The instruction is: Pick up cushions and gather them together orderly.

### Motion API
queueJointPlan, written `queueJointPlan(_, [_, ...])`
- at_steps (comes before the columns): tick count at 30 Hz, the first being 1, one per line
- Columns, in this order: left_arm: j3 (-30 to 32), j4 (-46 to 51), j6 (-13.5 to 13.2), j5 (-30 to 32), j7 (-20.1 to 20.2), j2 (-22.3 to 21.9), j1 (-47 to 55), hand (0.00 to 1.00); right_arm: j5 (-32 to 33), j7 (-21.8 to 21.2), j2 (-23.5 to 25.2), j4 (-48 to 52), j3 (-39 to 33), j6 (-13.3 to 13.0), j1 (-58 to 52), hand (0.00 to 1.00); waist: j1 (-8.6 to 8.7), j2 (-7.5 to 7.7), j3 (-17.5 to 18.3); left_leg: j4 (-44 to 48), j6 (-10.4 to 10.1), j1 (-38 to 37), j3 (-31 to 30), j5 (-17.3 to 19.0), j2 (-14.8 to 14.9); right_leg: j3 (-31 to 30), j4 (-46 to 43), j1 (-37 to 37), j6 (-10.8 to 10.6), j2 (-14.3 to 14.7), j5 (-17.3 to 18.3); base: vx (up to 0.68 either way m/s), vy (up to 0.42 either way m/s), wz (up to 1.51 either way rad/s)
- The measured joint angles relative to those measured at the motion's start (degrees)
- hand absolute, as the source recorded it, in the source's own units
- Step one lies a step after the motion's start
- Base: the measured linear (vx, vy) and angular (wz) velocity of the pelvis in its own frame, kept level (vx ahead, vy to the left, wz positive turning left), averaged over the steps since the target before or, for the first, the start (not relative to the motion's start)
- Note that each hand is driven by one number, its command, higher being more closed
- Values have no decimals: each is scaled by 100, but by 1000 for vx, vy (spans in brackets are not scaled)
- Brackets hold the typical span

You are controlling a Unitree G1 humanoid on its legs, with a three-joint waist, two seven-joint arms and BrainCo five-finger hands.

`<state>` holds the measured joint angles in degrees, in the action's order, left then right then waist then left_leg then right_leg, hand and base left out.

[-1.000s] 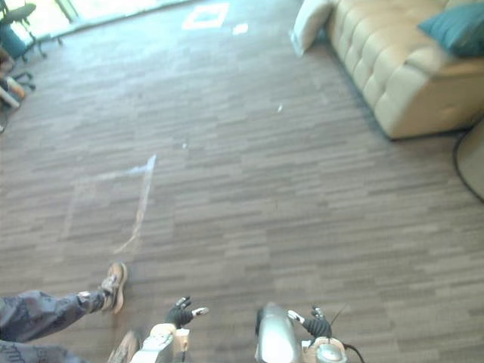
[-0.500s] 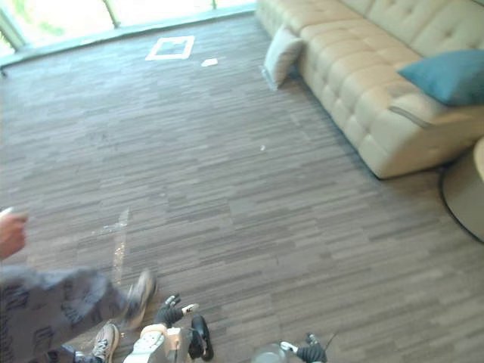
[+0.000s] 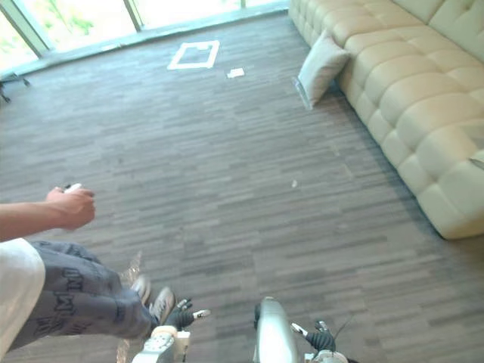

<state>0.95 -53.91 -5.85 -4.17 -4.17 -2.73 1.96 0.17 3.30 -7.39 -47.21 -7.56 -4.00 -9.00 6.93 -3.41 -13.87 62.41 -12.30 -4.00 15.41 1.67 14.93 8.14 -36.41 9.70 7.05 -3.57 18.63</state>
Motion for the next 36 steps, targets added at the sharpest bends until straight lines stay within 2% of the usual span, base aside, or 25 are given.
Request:
queueJointPlan(2, [87,340,-11,-11,-11,-2,77,0,50,12,117,175,23,-34,-50,0,-176,201,-9,545,429,744,647,433,345,-93,623,-808,-17,9,168,512,-95,-40])
queueJointPlan(4, [-15,419,-65,-55,2,5,85,0,101,10,155,129,70,-58,-26,0,-220,239,15,-208,521,1312,984,658,362,-133,1050,-1208,-109,7,261,377,-13,-16])
queueJointPlan(7, [-158,412,-118,-68,-9,21,110,0,103,7,72,-99,104,-63,60,0,-252,208,4,-3340,363,1579,1083,614,-127,-315,1421,-1719,-259,-40,388,464,95,-37])
queueJointPlan(8, [-230,375,-121,-156,-20,17,153,0,99,15,18,-303,87,-65,130,0,-289,113,10,-4922,172,1582,817,301,-304,-478,1624,-1959,-382,-24,456,542,183,-62])
queueJointPlan(10, [-309,344,-122,-202,-37,27,131,0,94,25,-63,-426,87,-69,121,0,-307,33,54,-5102,163,1826,553,260,-342,-633,1967,-2398,-691,-80,680,630,312,-68])
queueJointPlan(12, [-315,254,-123,-206,-29,80,112,0,43,22,-46,-542,80,-70,-96,0,-355,222,200,-4696,633,1803,426,-230,-677,-834,1815,-2688,-936,-369,842,714,386,-41])
queueJointPlan(13, [-352,75,-115,-206,-5,137,73,0,-12,21,18,-629,49,-69,-170,0,-322,436,359,-4489,1044,1776,221,-330,-1125,-932,823,-2379,-1106,-738,849,541,252,-1])
queueJointPlan(14, [-383,25,-116,-205,-3,165,50,0,-12,21,29,-656,24,-67,-209,0,-294,532,398,-4403,1106,1756,221,-214,-1233,-948,432,-2249,-1201,-848,784,816,339,49])
queueJointPlan(15, [-490,-87,-111,-180,13,247,-49,0,-2,7,203,-822,-32,-50,-286,0,-267,783,457,-4196,1208,1612,228,176,-1558,-1263,-1251,-1581,-1426,-1055,-197,557,184,58])
queueJointPlan(16, [-519,-115,-108,-156,36,272,-71,0,-5,14,262,-821,-72,-50,-251,0,-261,796,458,-4206,1238,1476,191,317,-1644,-1350,-1729,-1363,-1495,-1056,-883,829,248,58])
queueJointPlan(17, [-577,-157,-77,-143,64,281,-120,0,-11,1,287,-827,-24,-53,-164,0,-209,821,406,-4392,1311,1070,117,545,-1702,-1396,-2519,-946,-1496,-1043,-1581,640,171,1])
queueJointPlan(18, [-600,-179,-62,-141,62,314,-103,0,-23,-7,272,-788,90,-68,-20,0,-265,759,361,-4603,1295,680,124,686,-1680,-1396,-2991,-508,-1171,-952,-945,616,157,-15])
queueJointPlan(19, [-649,-196,-50,-146,55,314,-82,0,-20,-19,207,-742,115,-98,8,0,-262,714,346,-4774,1293,394,121,767,-1650,-1322,-3060,-264,-1125,-857,-658,560,135,-31])
queueJointPlan(20, [-731,-197,-39,-148,64,310,-47,0,-15,-20,123,-652,158,-142,17,0,-265,522,282,-5036,1259,-57,124,912,-1550,-1189,-2893,136,-1010,-598,-294,557,93,-19])
queueJointPlan(22, [-766,-177,-18,-155,62,307,-62,0,-9,-28,111,-367,119,-182,-41,0,-241,390,274,-5251,1177,-527,125,1154,-1404,-957,-2236,868,-982,-269,-54,687,43,-4])
queueJointPlan(24, [-767,-183,-7,-155,64,293,-119,0,-9,-28,117,-281,121,-216,-35,0,-168,370,250,-5361,1151,-888,123,1314,-1340,-630,-1054,1304,-904,-200,-128,550,-35,24])
queueJointPlan(25, [-765,-169,-11,-155,62,272,-183,0,-10,-20,142,-267,106,-200,-9,0,-128,404,258,-5463,1093,-1150,124,1422,-1358,-416,226,1483,-895,-253,-549,677,-96,62])
queueJointPlan(26, [-760,-176,-11,-155,62,242,-236,0,-8,-4,167,-289,66,-188,-39,0,-62,418,252,-5523,1022,-1366,66,1529,-1368,-304,839,1519,-756,-340,-1407,850,-121,73])
queueJointPlan(27, [-757,-201,-6,-155,61,225,-233,0,-10,2,174,-299,41,-171,-73,0,-52,386,242,-5539,1012,-1446,20,1538,-1348,-251,819,1448,-555,-344,-1707,756,-116,63])
queueJointPlan(28, [-749,-185,-7,-144,72,84,-297,0,-19,14,163,-224,-137,-109,-48,0,-97,194,179,-5363,821,-1507,-14,1308,-1246,-207,261,1462,-388,-385,-1298,720,-154,60])
queueJointPlan(30, [-719,-156,0,-36,97,1,-293,0,-18,13,181,-62,-212,-40,-124,0,-15,222,126,-4392,542,-1400,-65,982,-1199,-81,-358,1288,-432,-634,-739,646,-210,54])
queueJointPlan(31, [-491,-69,3,15,98,-15,-212,0,-22,-4,169,83,-179,6,-163,0,4,149,41,-2673,46,-910,-39,475,-738,-4,-305,722,-402,-572,-327,598,-209,19])
queueJointPlan(32, [-192,104,1,17,96,-16,-93,0,-17,-16,131,267,-120,4,-221,0,-18,83,14,-908,-44,-306,33,-132,-216,104,-227,281,-364,-456,-83,588,-182,1])
queueJointPlan(34, [97,414,-6,7,85,-18,33,0,-14,-11,138,372,-74,-6,-222,0,-143,144,-8,982,177,405,450,-128,387,85,36,-338,-243,-305,196,485,-108,-39])
queueJointPlan(36, [110,494,-8,-15,93,-6,98,0,-5,1,177,348,23,0,-229,0,-222,241,29,993,535,1008,1008,145,606,49,563,-948,-252,-290,337,493,-78,-27])
